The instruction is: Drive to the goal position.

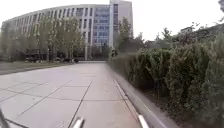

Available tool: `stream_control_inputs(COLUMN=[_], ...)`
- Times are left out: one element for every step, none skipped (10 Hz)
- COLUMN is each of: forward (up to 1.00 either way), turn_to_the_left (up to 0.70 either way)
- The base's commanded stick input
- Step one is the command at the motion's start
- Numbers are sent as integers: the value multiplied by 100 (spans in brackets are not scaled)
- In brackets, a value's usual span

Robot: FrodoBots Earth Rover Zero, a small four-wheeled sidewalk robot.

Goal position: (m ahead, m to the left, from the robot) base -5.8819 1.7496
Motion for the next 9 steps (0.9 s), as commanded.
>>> stream_control_inputs(forward=[0, 1, 3, 1, 0, 1, 4, 2, 0], turn_to_the_left=[0, 0, 0, 0, 0, 0, 0, 0, 0])
